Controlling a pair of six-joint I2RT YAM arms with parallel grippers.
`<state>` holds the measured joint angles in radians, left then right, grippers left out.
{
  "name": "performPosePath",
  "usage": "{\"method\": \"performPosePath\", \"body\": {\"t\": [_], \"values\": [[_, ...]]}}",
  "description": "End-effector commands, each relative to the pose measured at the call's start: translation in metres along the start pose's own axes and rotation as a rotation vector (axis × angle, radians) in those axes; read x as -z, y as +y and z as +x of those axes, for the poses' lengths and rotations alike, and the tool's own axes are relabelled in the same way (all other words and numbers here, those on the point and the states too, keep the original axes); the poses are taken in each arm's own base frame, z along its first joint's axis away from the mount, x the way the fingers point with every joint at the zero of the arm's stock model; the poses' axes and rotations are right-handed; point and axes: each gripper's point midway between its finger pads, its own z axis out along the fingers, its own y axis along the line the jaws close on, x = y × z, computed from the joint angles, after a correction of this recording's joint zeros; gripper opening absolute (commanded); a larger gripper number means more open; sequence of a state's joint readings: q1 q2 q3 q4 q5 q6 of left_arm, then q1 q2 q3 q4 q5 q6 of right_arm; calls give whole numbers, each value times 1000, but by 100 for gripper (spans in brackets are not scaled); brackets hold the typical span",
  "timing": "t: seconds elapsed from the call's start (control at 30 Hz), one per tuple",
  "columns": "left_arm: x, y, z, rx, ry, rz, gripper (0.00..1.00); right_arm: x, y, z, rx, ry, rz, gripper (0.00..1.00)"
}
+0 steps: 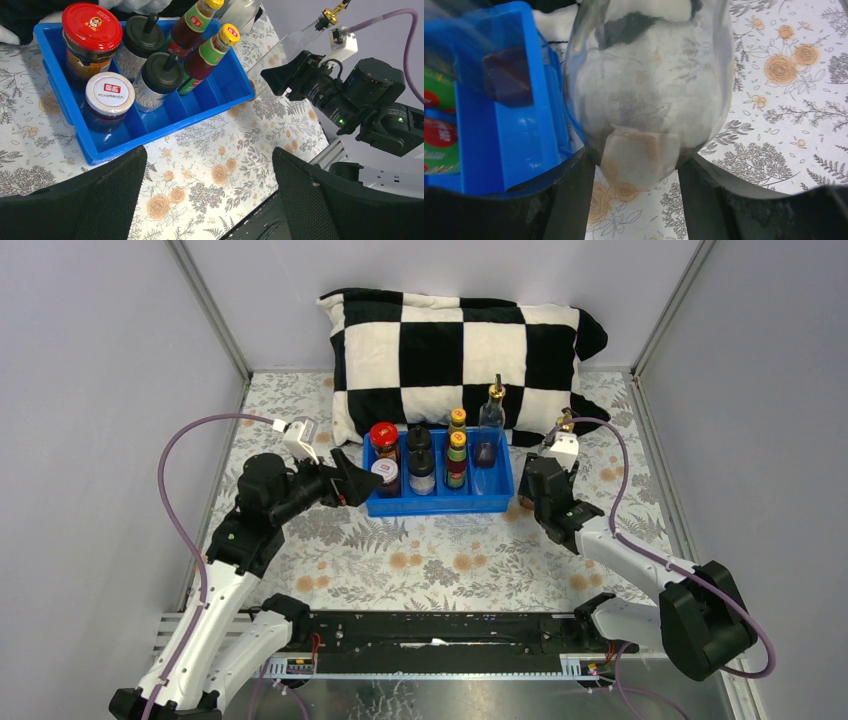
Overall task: Organize the condiment bottles
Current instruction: Pick up the bottle from the corner of the board.
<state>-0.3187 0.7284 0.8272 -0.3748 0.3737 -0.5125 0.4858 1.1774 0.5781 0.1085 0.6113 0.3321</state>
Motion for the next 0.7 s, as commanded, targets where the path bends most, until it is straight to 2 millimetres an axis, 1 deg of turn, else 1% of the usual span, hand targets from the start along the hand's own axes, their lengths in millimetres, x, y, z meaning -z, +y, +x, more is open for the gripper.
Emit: {"method": "performPosePath", "body": {"t": [0.0, 0.13, 0.23, 0.43, 0.67], "values": [[0, -3, -6, -4, -30, 17, 99, 9, 17, -29, -11, -91, -19, 31], [-1, -2, -5, -1, -29, 14, 99, 11, 21, -37, 17, -107, -8, 31], [-1, -1, -4, -3, -15, 7, 99, 13, 18, -41, 26, -121, 5, 31], [8, -2, -9, -25, -43, -12, 99, 14, 12, -44, 45, -137, 33, 30], [4, -1, -5, -18, -27, -3, 99, 22, 3, -51, 47, -163, 59, 30]]}}
